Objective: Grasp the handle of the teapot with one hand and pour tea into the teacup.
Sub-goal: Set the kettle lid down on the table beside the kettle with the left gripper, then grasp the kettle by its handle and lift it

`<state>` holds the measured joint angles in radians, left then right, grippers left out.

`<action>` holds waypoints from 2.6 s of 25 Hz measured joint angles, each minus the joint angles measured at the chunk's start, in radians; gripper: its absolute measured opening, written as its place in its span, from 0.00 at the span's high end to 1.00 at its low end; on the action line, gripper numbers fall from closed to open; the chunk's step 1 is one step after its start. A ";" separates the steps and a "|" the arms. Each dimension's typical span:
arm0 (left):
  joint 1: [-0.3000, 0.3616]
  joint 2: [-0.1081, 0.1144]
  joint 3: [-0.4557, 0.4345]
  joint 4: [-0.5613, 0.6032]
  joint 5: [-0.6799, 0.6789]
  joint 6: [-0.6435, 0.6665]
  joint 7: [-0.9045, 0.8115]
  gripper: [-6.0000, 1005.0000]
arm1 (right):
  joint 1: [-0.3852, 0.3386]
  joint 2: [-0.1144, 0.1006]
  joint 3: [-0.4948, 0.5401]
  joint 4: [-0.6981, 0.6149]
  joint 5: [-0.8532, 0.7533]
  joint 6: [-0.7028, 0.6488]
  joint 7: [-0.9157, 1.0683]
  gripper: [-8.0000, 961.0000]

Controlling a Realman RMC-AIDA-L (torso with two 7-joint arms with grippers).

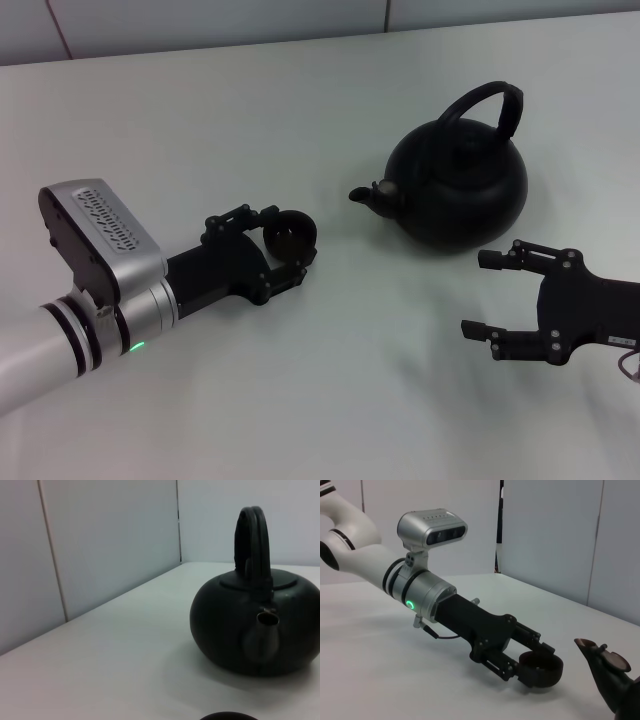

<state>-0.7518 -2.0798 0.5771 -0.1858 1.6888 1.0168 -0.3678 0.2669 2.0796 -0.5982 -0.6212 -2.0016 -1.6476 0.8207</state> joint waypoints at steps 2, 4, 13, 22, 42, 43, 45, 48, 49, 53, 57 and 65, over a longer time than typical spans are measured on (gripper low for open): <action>0.000 0.000 0.000 -0.001 0.000 -0.004 0.001 0.29 | 0.000 0.000 0.000 0.000 0.000 0.000 0.000 0.14; 0.001 0.000 0.000 -0.002 0.000 -0.004 0.001 0.29 | 0.000 0.000 0.000 0.000 0.000 0.000 0.000 0.14; -0.002 0.000 0.000 -0.005 0.000 -0.013 -0.009 0.29 | 0.000 0.000 0.000 0.000 0.000 0.000 0.000 0.14; -0.003 0.000 -0.001 -0.006 0.000 -0.009 -0.010 0.28 | 0.002 0.000 0.000 0.000 0.000 0.000 0.001 0.14; 0.444 0.033 0.110 0.557 0.000 0.697 -0.446 0.28 | 0.004 0.000 0.014 0.000 0.027 0.000 0.006 0.14; 0.458 0.036 0.112 0.567 0.000 0.705 -0.454 0.28 | 0.004 -0.001 0.014 0.000 0.027 0.000 0.006 0.14; 0.466 0.041 0.119 0.568 0.000 0.708 -0.457 0.28 | 0.004 -0.001 0.014 0.000 0.028 0.000 0.006 0.14; 0.467 0.044 0.130 0.570 0.000 0.707 -0.458 0.28 | 0.004 -0.001 0.014 0.000 0.028 0.000 0.007 0.14; 0.467 0.044 0.131 0.571 0.000 0.706 -0.457 0.28 | 0.005 -0.001 0.014 0.000 0.028 0.000 0.008 0.14; 0.469 0.044 0.143 0.572 0.001 0.691 -0.447 0.28 | 0.007 -0.002 0.014 0.000 0.028 0.000 0.008 0.14; 0.477 0.043 0.149 0.574 0.085 0.572 -0.397 0.28 | 0.007 -0.002 0.014 0.000 0.028 0.000 0.008 0.14; 0.483 0.039 0.152 0.574 0.103 0.519 -0.371 0.28 | 0.005 0.000 0.014 0.000 0.028 0.000 0.008 0.14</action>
<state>-0.2686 -2.0412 0.7294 0.3885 1.7919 1.5356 -0.7383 0.2717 2.0796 -0.5844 -0.6212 -1.9740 -1.6474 0.8290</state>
